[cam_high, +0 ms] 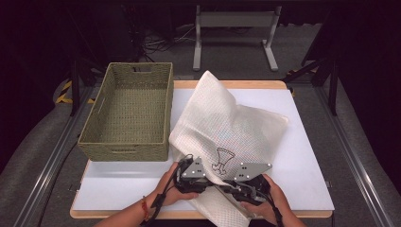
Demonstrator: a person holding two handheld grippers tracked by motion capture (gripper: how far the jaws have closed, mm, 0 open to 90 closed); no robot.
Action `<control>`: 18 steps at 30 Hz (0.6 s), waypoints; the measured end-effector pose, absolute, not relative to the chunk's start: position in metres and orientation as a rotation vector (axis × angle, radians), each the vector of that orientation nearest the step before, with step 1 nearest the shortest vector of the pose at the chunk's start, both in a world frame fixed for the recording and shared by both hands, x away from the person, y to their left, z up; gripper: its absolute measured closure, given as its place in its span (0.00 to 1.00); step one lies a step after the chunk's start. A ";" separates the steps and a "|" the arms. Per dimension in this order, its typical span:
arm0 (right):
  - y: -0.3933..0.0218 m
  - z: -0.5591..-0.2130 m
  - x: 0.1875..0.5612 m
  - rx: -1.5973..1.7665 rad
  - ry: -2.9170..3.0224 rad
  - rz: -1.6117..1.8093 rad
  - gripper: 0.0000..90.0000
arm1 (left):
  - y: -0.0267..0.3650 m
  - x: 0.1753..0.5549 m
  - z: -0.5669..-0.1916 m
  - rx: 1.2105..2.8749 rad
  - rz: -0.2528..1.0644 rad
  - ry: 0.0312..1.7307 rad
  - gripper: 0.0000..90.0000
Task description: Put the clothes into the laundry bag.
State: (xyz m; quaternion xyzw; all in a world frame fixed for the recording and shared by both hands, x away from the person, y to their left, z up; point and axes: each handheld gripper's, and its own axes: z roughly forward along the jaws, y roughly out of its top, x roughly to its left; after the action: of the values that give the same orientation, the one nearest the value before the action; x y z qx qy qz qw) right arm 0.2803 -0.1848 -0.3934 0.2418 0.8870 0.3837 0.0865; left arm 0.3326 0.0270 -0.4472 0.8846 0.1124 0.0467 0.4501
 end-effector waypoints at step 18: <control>-0.178 -0.390 0.272 0.586 2.612 1.168 0.71 | 0.032 0.344 -0.444 2.122 0.291 0.431 0.97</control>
State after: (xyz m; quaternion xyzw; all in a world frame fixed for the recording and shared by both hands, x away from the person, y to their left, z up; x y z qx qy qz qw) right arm 0.2722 -0.1776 -0.3899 0.1995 0.8889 0.3973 0.1102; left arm 0.3441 0.0320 -0.4435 0.8622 0.1752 0.1184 0.4604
